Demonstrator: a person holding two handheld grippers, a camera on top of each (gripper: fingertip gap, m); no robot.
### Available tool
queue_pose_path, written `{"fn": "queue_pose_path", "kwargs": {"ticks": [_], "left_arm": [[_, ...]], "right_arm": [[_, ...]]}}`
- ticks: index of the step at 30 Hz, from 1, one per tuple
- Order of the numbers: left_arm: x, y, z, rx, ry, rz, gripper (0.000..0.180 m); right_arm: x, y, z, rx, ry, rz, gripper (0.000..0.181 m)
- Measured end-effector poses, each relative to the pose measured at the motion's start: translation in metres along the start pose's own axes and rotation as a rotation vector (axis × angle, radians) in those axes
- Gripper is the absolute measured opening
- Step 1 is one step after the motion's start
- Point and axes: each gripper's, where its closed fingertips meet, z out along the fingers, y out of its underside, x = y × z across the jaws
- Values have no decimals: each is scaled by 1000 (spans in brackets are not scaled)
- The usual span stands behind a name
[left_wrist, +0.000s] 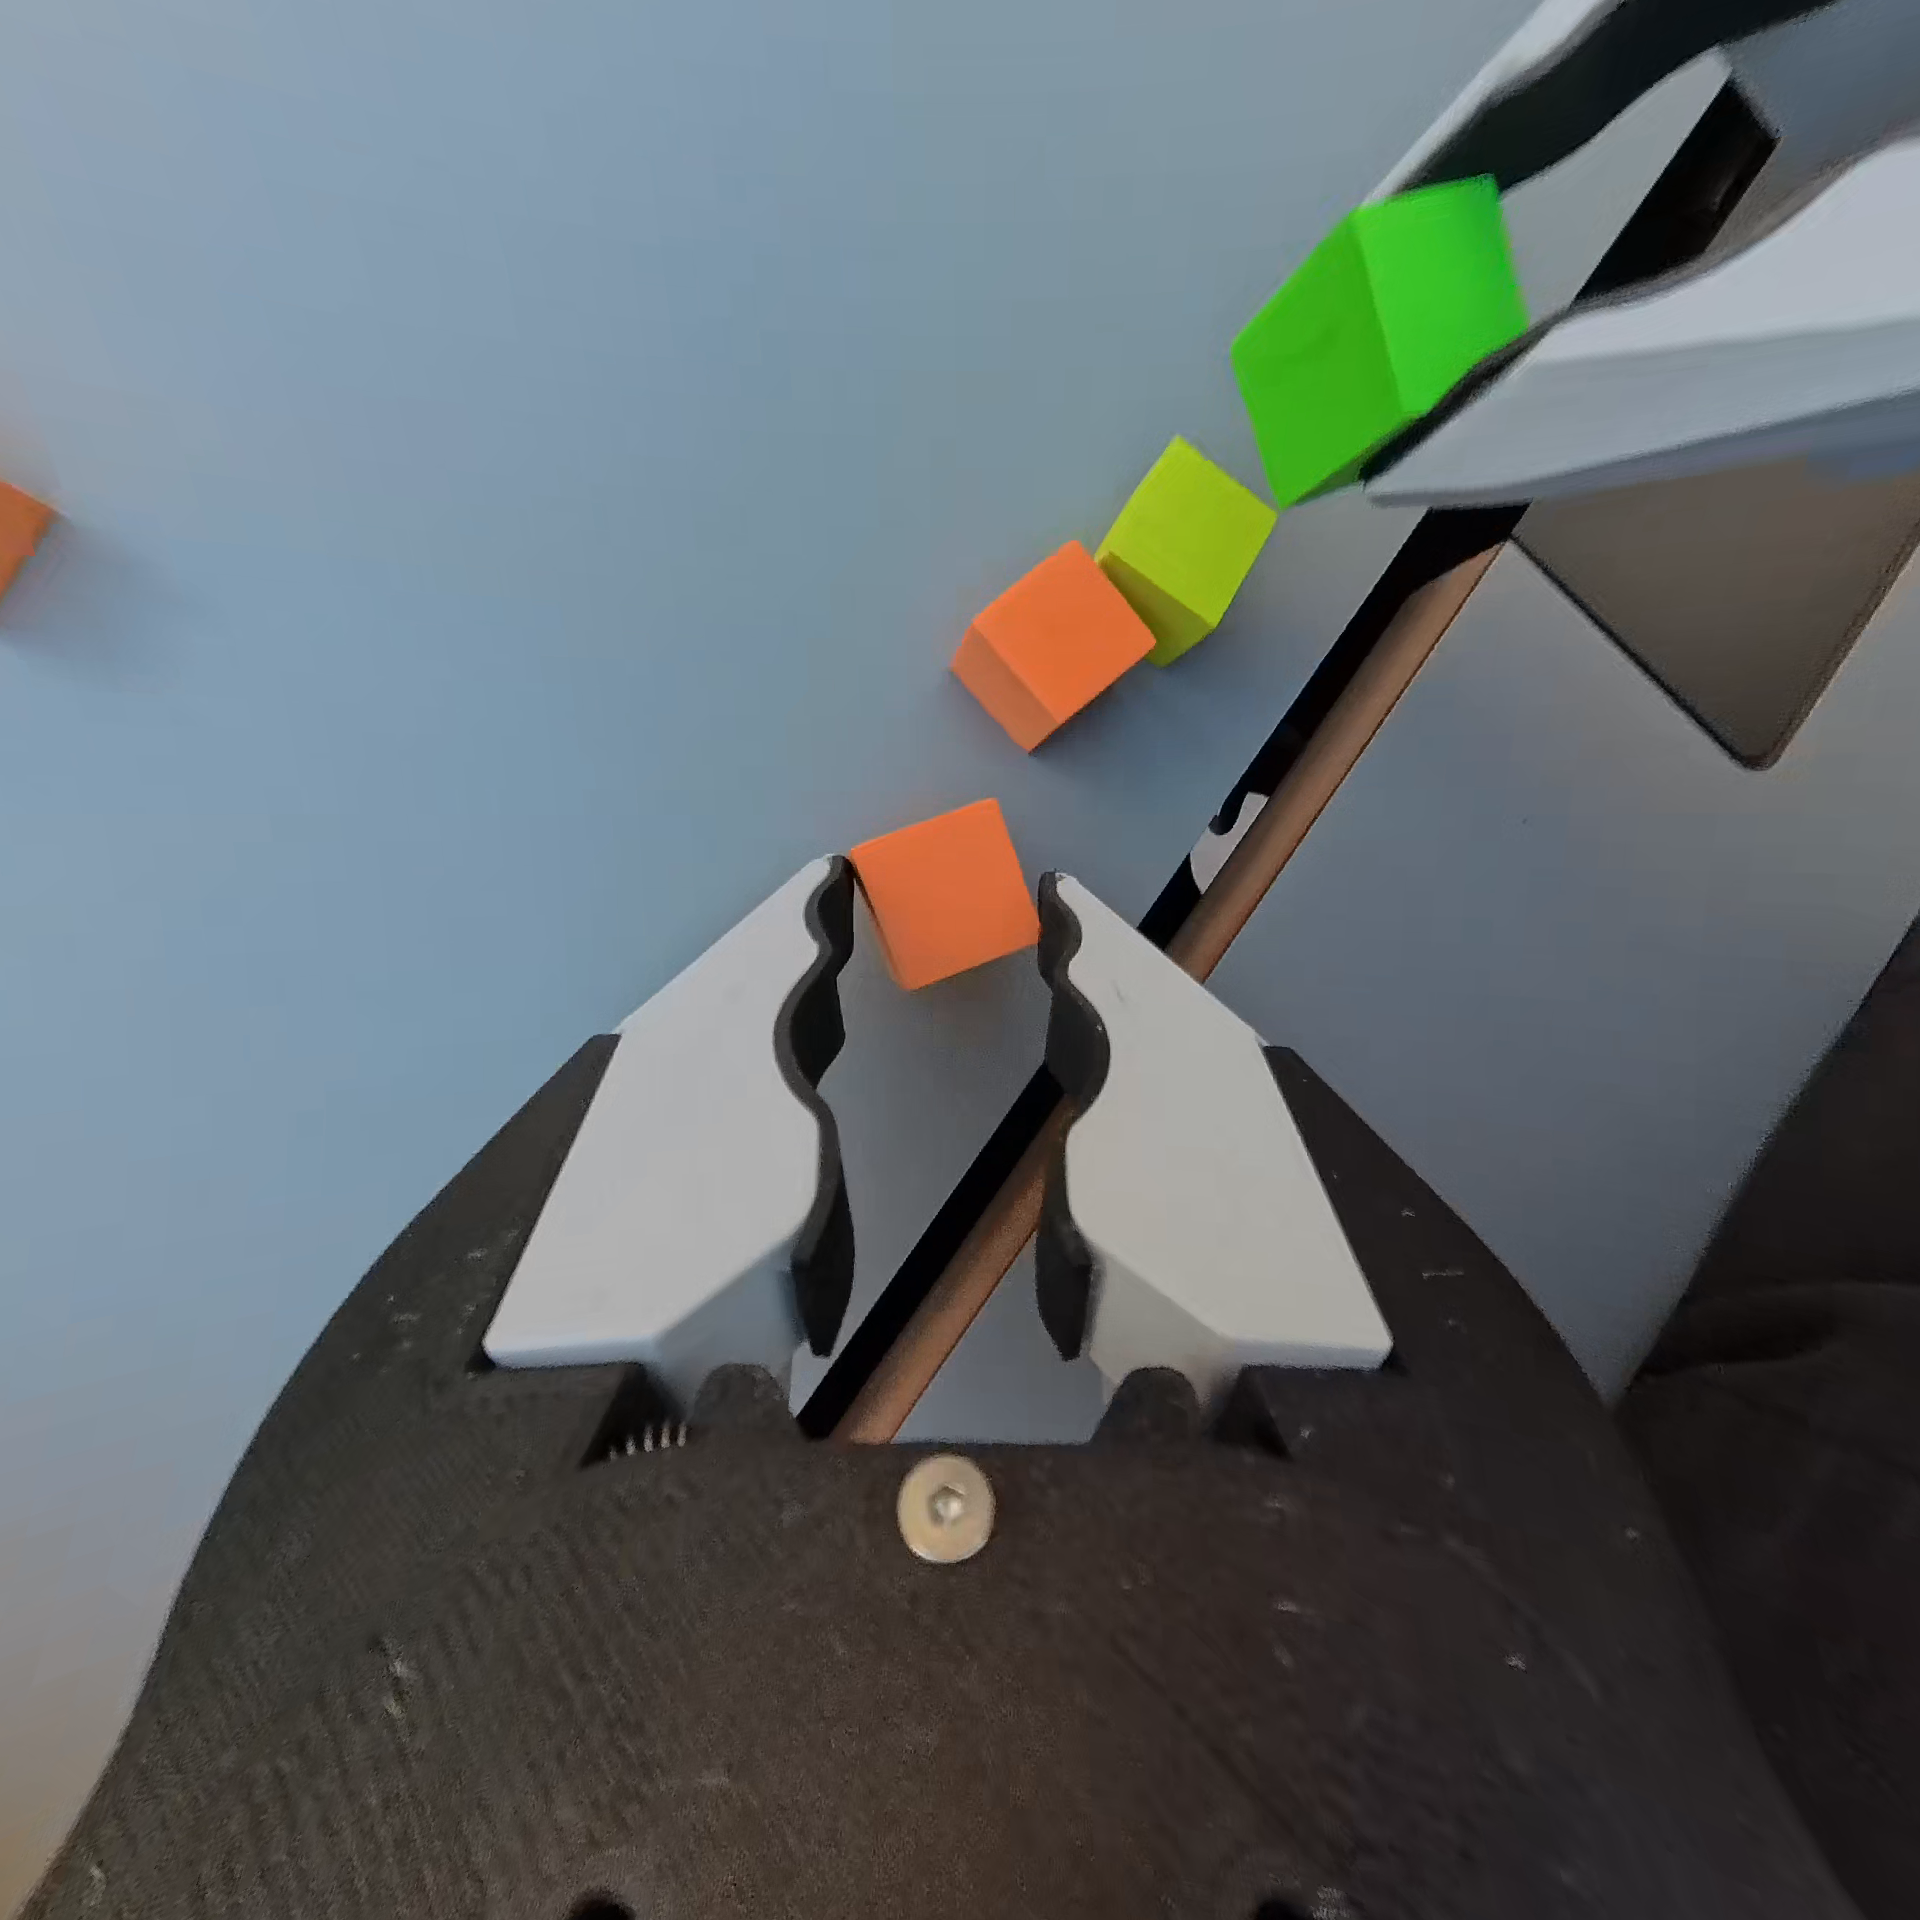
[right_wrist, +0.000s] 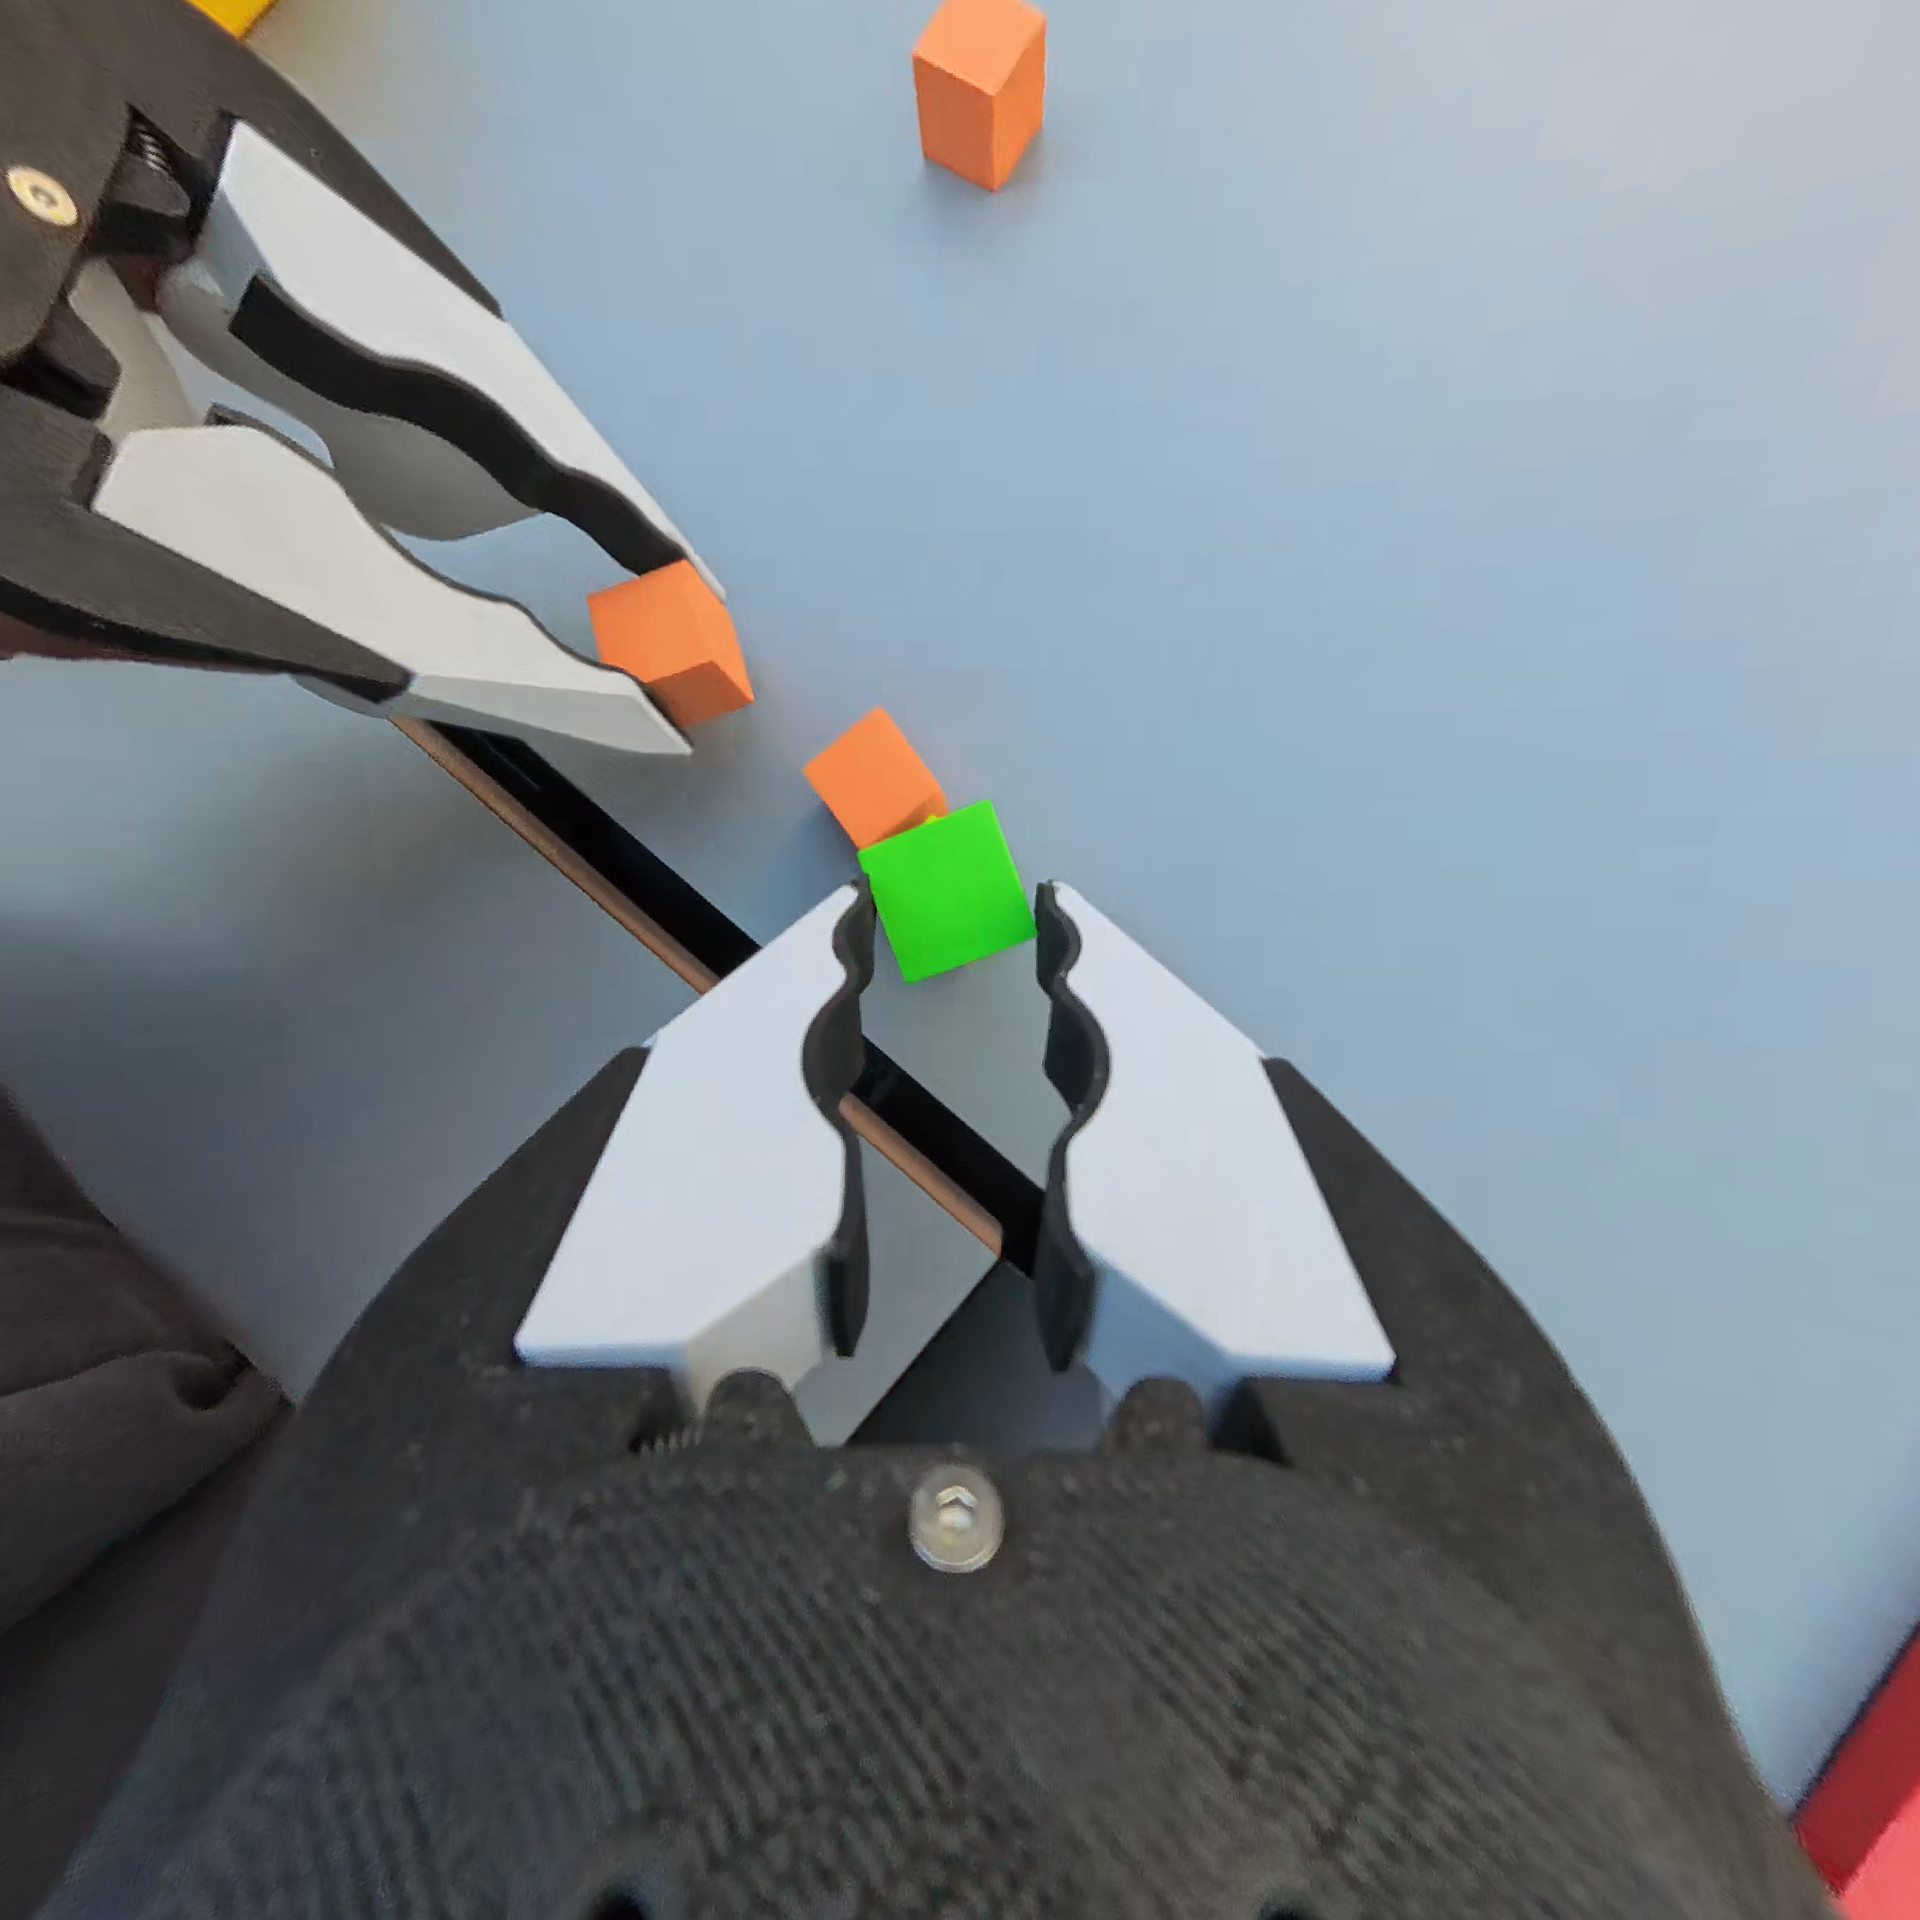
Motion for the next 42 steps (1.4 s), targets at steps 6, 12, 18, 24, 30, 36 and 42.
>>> {"fn": "queue_pose_path", "kwargs": {"ticks": [6,12,18,24,30,36,42], "left_arm": [[-48,-22,-106,207,-169,-187,33],[-129,60,-240,311,-460,-510,32],[-161,172,-258,153,-551,-734,55],[-168,189,-279,185,-602,-692,64],[-164,165,-278,285,-500,-635,60],[-143,85,-242,329,-365,-472,57],[-114,5,-191,281,-270,-285,57]], "right_arm": [[-55,-62,4,138,-167,0,29],[-193,-177,25,268,-518,-63,30],[-294,-233,64,272,-608,-208,45],[-231,-213,70,219,-337,-199,56],[-50,-93,38,58,150,201,66],[-2,11,23,-58,358,597,86],[-8,6,56,-76,310,504,53]]}}
